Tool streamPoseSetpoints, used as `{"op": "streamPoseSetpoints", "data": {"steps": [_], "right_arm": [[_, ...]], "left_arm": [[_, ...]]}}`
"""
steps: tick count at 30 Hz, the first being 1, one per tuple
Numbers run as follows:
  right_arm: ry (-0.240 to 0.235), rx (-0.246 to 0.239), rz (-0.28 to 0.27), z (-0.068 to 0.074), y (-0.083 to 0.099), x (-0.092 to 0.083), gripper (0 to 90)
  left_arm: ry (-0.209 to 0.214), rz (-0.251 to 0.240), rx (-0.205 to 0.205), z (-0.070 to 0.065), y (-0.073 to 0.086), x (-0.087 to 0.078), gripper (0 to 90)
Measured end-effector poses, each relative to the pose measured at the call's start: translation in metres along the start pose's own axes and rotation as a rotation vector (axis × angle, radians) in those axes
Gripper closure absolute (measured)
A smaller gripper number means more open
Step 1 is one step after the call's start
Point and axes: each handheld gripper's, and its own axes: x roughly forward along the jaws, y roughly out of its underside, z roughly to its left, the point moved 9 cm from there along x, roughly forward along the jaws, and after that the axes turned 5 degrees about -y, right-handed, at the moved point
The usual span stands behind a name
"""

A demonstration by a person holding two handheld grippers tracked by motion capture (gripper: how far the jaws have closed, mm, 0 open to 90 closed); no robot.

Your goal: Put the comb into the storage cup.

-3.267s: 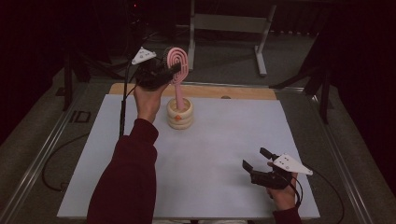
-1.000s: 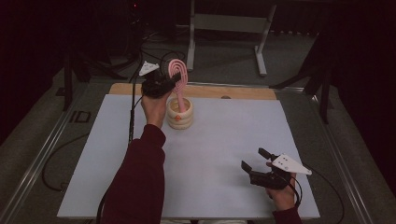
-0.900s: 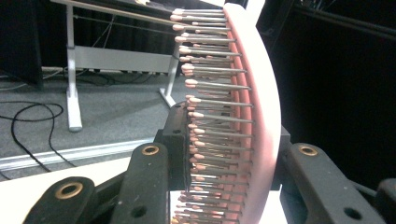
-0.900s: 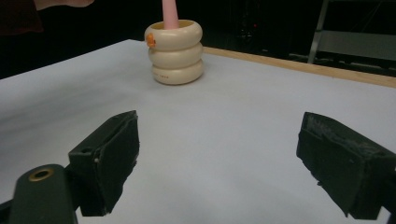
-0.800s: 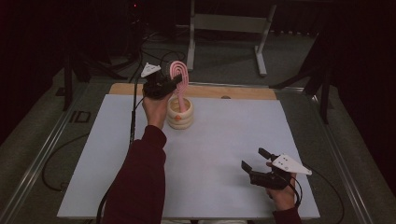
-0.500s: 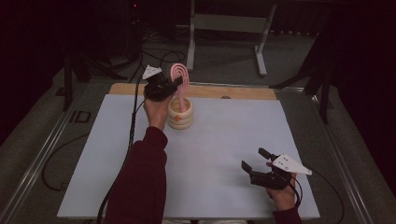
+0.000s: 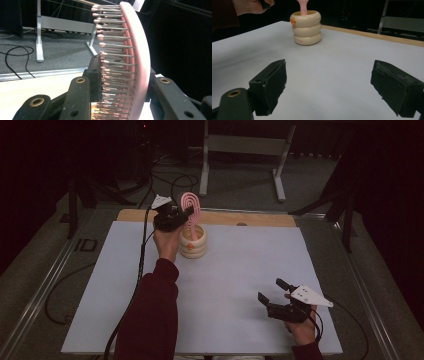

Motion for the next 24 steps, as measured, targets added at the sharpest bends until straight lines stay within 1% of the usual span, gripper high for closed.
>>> {"op": "streamPoseSetpoints", "data": {"steps": [11, 12, 13, 14, 17, 18, 19, 24], "right_arm": [[-0.002, -0.002, -0.003, 0.0, 0.0, 0.001, 13.6], [-0.005, -0.001, -0.003, 0.0, 0.0, 0.001, 13.6], [-0.005, -0.001, -0.003, 0.0, 0.0, 0.001, 13.6], [-0.005, 0.0, -0.002, 0.0, 0.0, 0.001, 13.7], [-0.004, -0.001, -0.001, -0.001, 0.0, 0.001, 13.7], [-0.006, 0.002, -0.001, -0.001, 0.0, 0.001, 13.7], [-0.003, 0.0, -0.001, -0.001, 0.001, 0.001, 13.7], [-0.003, 0.002, 0.002, -0.001, 0.001, 0.001, 13.7]], "left_arm": [[-0.014, 0.007, 0.007, 0.002, 0.002, 0.001, 64.6], [-0.02, 0.022, 0.011, 0.004, 0.006, 0.002, 64.6], [-0.02, 0.022, 0.011, 0.004, 0.006, 0.002, 64.6], [-0.02, 0.028, 0.005, 0.005, 0.009, 0.003, 64.6], [-0.02, 0.024, -0.002, 0.006, 0.01, 0.004, 64.6], [-0.015, 0.019, -0.018, 0.007, 0.011, 0.005, 64.6], [-0.015, 0.019, -0.023, 0.008, 0.012, 0.005, 64.7], [-0.027, 0.032, -0.03, 0.013, 0.018, 0.006, 64.6]]}}
